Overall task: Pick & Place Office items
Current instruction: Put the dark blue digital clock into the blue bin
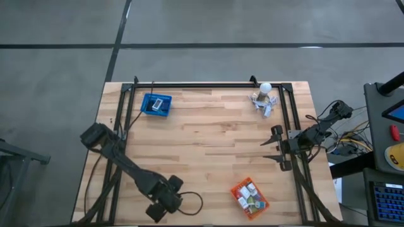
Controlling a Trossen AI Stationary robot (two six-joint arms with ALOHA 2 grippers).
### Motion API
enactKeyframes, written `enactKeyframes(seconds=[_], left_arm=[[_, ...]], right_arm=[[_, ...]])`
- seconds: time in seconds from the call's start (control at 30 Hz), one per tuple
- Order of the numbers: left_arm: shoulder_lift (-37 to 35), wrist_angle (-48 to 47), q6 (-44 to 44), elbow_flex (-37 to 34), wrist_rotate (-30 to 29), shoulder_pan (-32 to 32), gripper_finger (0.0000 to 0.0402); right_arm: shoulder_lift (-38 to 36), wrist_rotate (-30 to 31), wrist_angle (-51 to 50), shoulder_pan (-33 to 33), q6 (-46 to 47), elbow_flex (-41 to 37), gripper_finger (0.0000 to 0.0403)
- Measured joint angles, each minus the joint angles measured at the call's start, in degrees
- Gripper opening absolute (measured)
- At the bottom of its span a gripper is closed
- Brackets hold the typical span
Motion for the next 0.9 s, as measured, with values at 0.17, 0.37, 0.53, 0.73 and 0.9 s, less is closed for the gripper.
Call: enactKeyframes(seconds=[0.17, 0.37, 0.53, 0.73, 0.9], left_arm=[[0.4, 1.6, -0.5, -0.7, -2.8, -0.3, 0.0337], [0.5, 7.7, -0.5, -3.5, -3.0, -0.2, 0.0337], [0.5, 9.5, -1.0, -5.3, -3.0, -0.2, 0.0337], [0.5, 15.2, -2.9, -8.3, -4.1, -0.2, 0.0335], [0.4, 16.1, -3.3, -9.2, -4.5, -0.2, 0.0313]], right_arm=[[0.0, 0.1, 0.0, 0.0, 0.0, 0.0, 0.0219], [0.0, 0.1, 0.0, 0.0, 0.0, 0.0, 0.0219], [0.0, 0.1, 0.0, 0.0, 0.0, 0.0, 0.0219], [0.0, 0.2, 0.0, 0.0, 0.2, 0.0, 0.0219], [0.0, 0.2, 0.0, 0.0, 0.2, 0.0, 0.0219]])
